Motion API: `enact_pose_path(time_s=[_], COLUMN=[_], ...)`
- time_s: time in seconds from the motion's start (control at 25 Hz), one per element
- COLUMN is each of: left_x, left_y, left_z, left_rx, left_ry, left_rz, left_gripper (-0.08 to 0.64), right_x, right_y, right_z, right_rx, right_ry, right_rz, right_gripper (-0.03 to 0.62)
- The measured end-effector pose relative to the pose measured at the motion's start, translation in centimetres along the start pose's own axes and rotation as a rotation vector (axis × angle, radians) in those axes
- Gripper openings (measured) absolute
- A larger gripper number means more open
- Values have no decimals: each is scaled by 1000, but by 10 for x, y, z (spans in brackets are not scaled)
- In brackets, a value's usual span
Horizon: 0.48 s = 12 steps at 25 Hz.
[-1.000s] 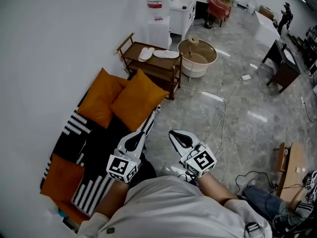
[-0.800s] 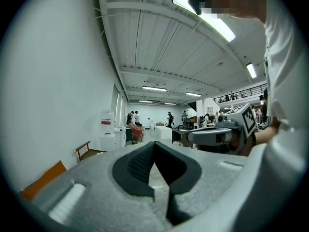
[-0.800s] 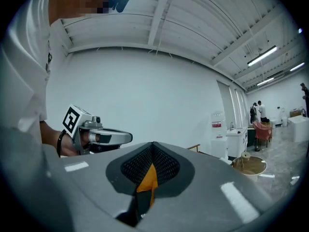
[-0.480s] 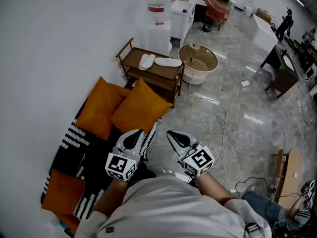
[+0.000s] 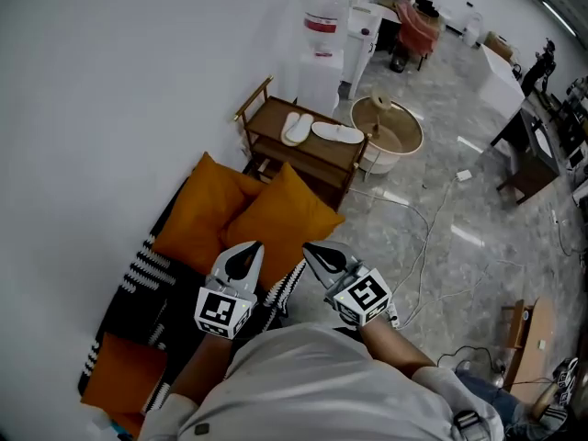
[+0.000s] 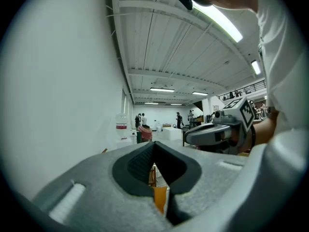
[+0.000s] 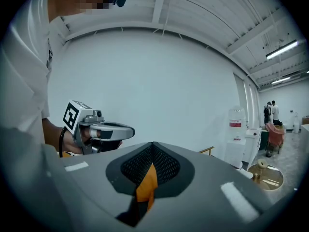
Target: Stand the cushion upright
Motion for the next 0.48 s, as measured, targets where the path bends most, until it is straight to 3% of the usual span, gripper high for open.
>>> enact_pose_path(time_s=[0.48], left_x=[91], left_y=[-16], left_z=[3], left_rx=[38], left_ry=[84], left_rz=[-75], left_gripper=[5], right_x=[-10], right_y=[-14], right_z=[91], right_rx=[33], right_ry=[115], right_rz=[8], right_gripper=[11])
Point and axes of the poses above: the fingertips, and each gripper's own axes: z forward along the fingers, x to its left, y out of its top, the point moved 3 cm from there along -z, backward along the fingers, and after that the axes turned 10 degrees about -z, right-handed, at the moved point
